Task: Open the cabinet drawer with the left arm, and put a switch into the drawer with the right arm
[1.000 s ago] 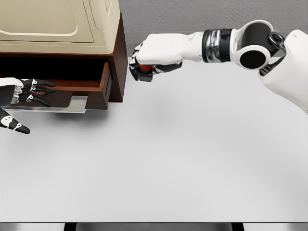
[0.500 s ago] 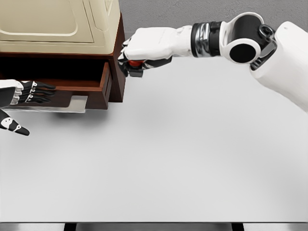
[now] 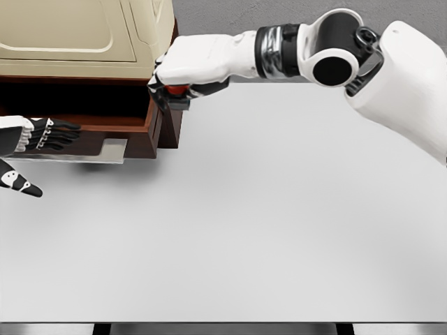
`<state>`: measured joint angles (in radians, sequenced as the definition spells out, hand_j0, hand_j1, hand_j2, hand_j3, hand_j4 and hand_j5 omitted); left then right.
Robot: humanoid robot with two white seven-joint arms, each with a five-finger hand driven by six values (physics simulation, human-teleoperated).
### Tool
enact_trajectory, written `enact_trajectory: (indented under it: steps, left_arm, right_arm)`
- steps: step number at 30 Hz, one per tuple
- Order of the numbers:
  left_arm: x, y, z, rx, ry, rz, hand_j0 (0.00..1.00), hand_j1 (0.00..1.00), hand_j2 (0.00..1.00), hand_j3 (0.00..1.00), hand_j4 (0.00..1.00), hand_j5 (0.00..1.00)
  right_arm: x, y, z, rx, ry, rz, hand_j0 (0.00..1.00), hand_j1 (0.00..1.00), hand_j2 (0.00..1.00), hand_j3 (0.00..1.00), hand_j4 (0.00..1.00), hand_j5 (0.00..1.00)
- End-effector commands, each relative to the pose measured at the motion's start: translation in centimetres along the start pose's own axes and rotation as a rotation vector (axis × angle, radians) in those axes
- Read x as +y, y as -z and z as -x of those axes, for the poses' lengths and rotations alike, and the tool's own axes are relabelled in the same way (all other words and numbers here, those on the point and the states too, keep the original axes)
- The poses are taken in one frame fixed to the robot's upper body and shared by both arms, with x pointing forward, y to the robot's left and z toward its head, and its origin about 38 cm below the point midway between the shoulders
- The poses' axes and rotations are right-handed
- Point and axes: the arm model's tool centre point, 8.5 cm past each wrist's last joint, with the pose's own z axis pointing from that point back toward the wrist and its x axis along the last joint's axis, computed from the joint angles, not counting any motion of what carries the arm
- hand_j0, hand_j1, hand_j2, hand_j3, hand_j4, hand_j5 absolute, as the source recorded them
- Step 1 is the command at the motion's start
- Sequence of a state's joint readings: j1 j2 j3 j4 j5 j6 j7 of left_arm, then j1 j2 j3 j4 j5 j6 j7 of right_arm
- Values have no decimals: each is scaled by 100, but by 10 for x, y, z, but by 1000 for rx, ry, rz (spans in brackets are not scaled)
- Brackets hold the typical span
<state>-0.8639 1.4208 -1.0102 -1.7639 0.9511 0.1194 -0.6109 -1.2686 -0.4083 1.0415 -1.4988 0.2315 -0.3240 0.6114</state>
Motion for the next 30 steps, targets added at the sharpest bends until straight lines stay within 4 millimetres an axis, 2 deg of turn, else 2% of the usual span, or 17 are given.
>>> enact_trajectory:
  steps: [1, 5, 21, 30]
  left_arm:
    - [0, 0, 0, -3, -5, 0, 100, 100, 100, 100, 100, 100]
    - [0, 0, 0, -3, -5, 0, 100, 100, 100, 100, 100, 100]
    - [0, 0, -1, -5, -4, 0, 100, 100, 100, 100, 100, 100]
    - [0, 0, -2, -8, -3, -1, 100, 100, 100, 100, 100, 100]
  right_arm:
    - [-2, 4, -3, -7, 5, 5, 45, 45, 45, 45, 45, 45]
    - [-7, 14, -9, -16, 0, 3, 45, 45, 45, 45, 45, 45]
    - [-17, 25, -7, -5, 13, 12, 45, 45, 45, 45, 45, 45]
    - [-23, 42, -16, -29, 7, 5, 45, 45, 45, 45, 45, 45]
